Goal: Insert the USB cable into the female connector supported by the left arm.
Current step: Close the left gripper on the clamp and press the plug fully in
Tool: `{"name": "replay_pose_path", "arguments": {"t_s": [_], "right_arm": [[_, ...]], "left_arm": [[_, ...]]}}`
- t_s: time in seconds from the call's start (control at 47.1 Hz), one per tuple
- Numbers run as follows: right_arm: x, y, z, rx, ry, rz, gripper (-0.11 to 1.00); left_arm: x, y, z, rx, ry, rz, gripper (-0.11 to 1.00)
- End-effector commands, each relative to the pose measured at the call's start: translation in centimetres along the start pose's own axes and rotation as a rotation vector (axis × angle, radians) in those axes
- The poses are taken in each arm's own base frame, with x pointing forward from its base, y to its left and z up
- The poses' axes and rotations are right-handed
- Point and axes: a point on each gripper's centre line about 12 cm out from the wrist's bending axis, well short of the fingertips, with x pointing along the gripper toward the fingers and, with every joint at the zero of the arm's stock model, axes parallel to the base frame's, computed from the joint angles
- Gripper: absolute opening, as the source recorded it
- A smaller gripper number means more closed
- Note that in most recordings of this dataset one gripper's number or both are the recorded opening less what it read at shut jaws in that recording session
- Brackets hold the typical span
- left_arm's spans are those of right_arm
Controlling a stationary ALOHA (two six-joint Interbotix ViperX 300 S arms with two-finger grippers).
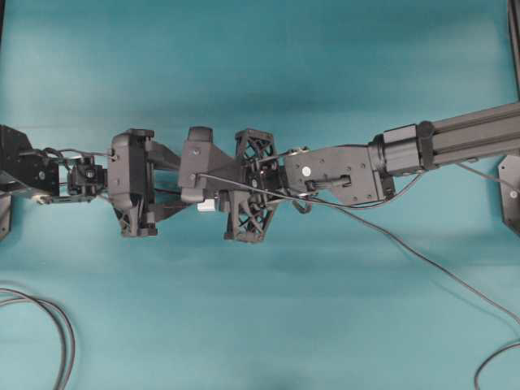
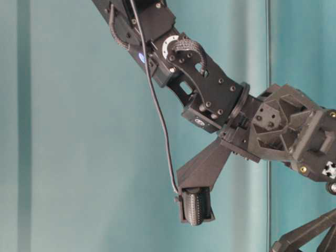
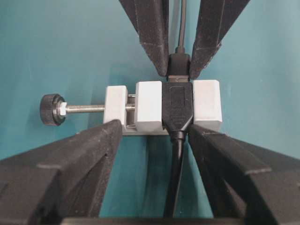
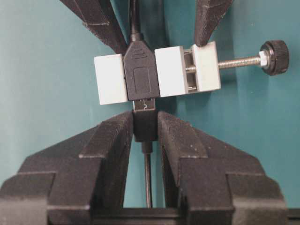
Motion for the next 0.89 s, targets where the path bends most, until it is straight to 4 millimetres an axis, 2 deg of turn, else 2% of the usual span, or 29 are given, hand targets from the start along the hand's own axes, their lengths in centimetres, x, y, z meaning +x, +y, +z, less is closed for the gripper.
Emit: {"name": "replay_pose_path", "arguments": {"t_s": [0.0,0.361,0.744,0.871], "right_arm": [[-1.1,-0.4,2.5,-0.007,-0.063,-0.006,0.21],[-1.8,0.1,3.5,-0.073,-0.049,-0.018,0.21],[-1.7,0.6,3.8,-0.12,-0.051,-0.015,0.21],[-1.7,0.7,3.9,-0.137,-0.054,-0.015,0.21]], "left_arm": [[0.7,0.2,1.2,0.011,-0.027,0.004,0.77],[1.2,0.2,1.4,0.01,0.004,-0.002,0.77],[1.6,0.1,2.1,0.024,-0.015,-0.011,0.77],[1.7,0.0,2.3,0.03,-0.022,-0.015,0.73]]}}
